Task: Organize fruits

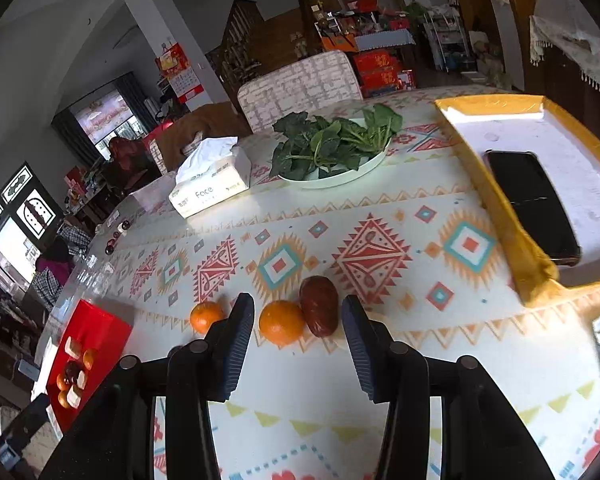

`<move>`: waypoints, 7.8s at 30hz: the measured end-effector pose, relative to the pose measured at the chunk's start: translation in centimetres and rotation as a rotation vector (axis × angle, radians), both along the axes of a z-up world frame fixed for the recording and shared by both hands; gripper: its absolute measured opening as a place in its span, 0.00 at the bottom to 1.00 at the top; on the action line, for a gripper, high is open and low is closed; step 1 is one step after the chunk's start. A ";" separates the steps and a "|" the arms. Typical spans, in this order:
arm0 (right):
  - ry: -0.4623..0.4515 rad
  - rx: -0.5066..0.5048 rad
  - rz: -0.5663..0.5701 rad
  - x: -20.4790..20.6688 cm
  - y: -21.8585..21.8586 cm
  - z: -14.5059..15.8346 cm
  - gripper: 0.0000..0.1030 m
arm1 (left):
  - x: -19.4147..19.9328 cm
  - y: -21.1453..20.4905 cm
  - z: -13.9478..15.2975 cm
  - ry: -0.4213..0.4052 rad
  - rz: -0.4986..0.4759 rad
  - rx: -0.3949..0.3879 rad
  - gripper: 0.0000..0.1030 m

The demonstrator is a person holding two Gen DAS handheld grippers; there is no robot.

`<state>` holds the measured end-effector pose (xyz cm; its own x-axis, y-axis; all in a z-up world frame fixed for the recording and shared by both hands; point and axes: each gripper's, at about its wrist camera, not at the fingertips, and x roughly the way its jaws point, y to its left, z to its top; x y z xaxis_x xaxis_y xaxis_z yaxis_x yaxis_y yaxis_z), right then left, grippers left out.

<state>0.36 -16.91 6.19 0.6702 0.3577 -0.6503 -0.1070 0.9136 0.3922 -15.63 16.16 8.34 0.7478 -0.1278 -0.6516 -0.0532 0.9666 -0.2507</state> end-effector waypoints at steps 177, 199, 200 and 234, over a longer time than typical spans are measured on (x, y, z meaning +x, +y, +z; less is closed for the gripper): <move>0.067 -0.223 0.484 -11.6 20.9 -4.0 0.63 | -3.6 19.1 -3.2 -0.039 0.306 -0.261 0.56; -0.028 -0.236 0.532 -11.0 24.3 -2.1 0.52 | -3.7 18.6 -3.3 -0.034 0.303 -0.267 0.56; -0.037 -0.221 0.539 -10.5 24.8 -1.3 0.52 | -3.6 18.7 -3.4 -0.034 0.306 -0.269 0.56; 0.000 -0.047 0.562 -3.4 30.4 1.2 0.59 | -2.9 17.8 -2.9 -0.010 0.275 -0.233 0.56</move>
<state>-3.04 13.49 7.38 0.3851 0.6301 -0.6743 -0.5819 0.7329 0.3525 -18.50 33.96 5.42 0.7807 -0.0648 -0.6215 -0.3003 0.8333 -0.4641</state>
